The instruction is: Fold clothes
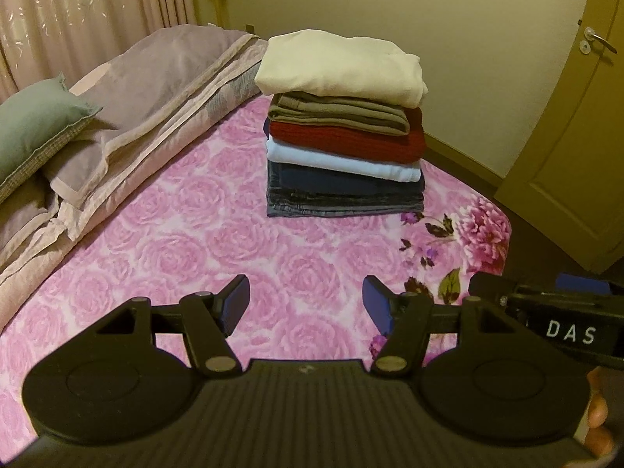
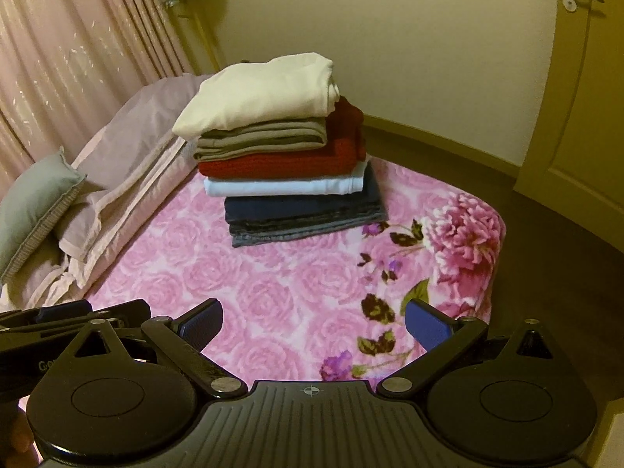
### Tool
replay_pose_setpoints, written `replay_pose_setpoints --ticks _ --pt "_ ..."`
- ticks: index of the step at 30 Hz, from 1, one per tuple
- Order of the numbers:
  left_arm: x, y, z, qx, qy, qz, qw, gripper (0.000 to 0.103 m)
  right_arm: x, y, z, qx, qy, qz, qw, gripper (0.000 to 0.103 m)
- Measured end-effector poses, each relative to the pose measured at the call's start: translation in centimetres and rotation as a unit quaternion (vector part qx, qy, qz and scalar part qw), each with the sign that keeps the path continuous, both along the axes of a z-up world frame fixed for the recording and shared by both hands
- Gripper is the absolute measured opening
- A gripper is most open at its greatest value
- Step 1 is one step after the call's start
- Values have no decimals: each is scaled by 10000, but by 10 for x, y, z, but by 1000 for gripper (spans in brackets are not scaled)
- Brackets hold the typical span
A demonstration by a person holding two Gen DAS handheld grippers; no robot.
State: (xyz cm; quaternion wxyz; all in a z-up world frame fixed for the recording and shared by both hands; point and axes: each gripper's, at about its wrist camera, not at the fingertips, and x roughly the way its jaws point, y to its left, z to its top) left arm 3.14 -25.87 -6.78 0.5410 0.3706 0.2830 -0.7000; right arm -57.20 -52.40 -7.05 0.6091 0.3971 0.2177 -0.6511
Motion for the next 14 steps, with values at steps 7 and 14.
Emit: replay_pose_setpoints --ticks 7,14 --pt "-12 -26 -10 29 -86 69 9999 60 -7 -27 -5 81 87 99 9999 102" --pt "-22 -45 -13 -94 -135 100 9998 60 -14 -50 -9 157 96 145 9997 102"
